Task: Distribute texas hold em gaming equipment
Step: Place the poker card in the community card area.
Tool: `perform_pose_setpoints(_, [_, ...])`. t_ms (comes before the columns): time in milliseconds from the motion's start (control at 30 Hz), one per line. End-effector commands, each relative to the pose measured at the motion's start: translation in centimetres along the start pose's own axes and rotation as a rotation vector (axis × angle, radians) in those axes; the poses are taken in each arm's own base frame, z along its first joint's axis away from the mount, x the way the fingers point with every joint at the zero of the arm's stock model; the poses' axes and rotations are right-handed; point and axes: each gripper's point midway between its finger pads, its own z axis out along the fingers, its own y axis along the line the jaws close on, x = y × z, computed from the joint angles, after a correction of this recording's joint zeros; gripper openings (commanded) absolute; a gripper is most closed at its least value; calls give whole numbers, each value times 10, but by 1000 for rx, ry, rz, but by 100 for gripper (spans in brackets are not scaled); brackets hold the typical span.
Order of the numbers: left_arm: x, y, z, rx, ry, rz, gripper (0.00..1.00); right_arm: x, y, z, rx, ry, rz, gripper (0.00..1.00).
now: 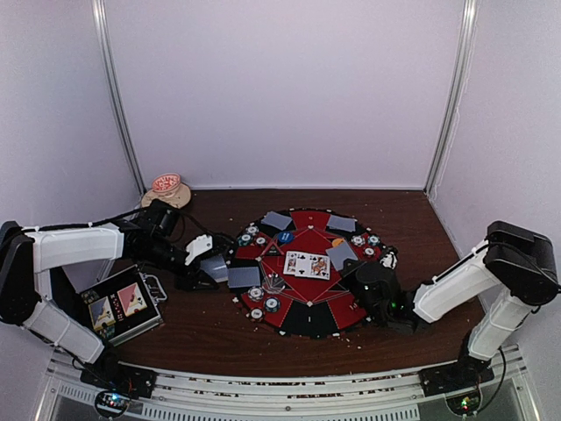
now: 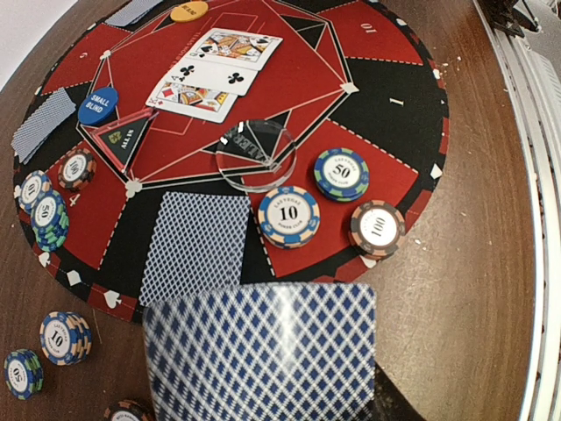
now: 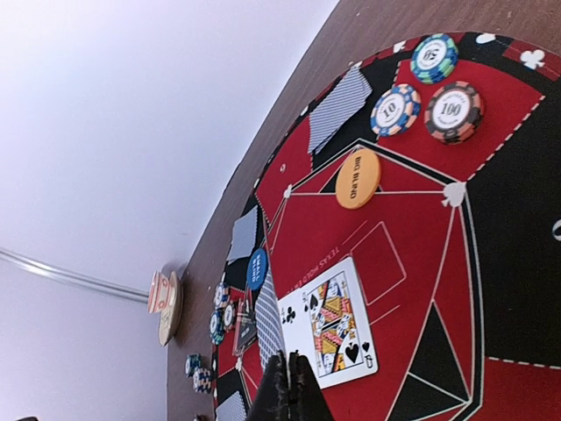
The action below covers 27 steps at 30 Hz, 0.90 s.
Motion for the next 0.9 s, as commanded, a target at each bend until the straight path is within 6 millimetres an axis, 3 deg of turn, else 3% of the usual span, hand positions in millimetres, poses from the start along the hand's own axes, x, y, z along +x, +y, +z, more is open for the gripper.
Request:
perform_pose_setpoints(0, [-8,1,-2,-1,-36,23,45,-13,-17,0,49,-138,87,0])
perform_pose_setpoints(867, [-9,0,-4,-6,-41,27,46,27,-43,40,130,-129,156,0])
